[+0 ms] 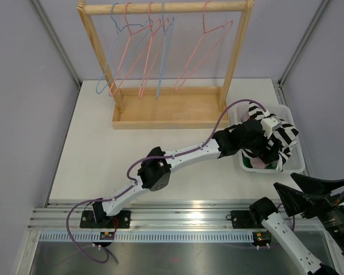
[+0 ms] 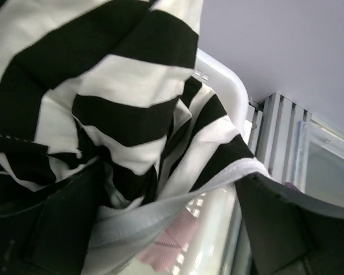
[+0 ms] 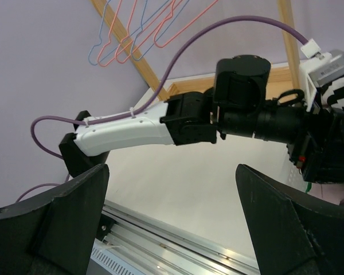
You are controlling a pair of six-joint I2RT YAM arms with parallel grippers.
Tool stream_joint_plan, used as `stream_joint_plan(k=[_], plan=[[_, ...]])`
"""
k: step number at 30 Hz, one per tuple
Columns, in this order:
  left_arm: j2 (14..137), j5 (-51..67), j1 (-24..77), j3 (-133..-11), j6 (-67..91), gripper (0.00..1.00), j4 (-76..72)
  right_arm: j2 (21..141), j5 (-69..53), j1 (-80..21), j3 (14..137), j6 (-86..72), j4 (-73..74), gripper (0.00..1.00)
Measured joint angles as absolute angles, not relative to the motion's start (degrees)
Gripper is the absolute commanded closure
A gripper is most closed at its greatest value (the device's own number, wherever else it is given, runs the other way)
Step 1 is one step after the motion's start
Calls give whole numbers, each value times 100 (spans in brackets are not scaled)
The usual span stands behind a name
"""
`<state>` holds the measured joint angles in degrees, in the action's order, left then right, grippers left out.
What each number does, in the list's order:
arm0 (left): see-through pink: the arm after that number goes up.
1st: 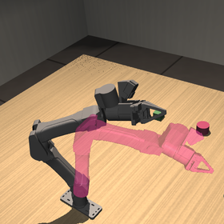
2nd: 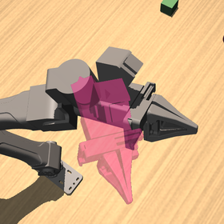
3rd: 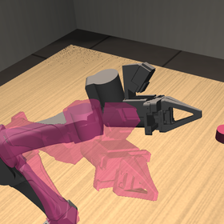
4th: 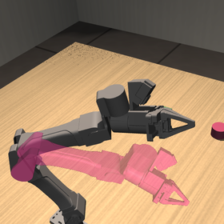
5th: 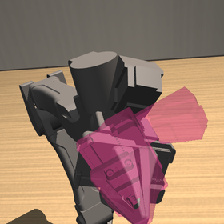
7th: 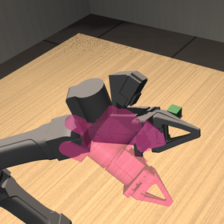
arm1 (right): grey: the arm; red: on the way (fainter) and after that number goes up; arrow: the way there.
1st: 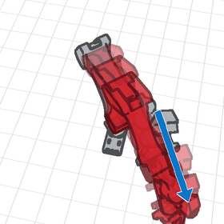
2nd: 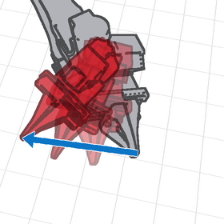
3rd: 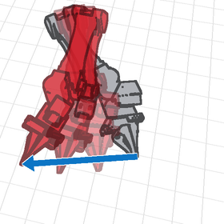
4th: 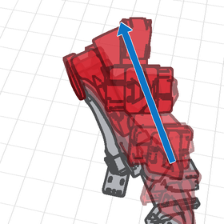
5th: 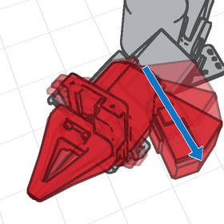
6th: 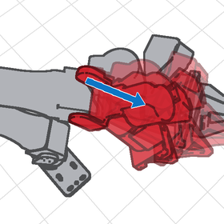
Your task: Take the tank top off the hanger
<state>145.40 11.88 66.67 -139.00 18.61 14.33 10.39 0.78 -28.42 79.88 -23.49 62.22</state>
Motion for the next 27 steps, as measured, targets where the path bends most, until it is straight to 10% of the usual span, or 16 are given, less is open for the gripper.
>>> stream_joint_plan(k=[14,27], plan=[[12877,604,6368,-13692,2069,1,1787,1424,307,-2842,8025,-2279,6318,1],[9367,-2410,6233,-9026,2405,1,2609,2303,1542,-2842,8252,-1852,6692,0]])
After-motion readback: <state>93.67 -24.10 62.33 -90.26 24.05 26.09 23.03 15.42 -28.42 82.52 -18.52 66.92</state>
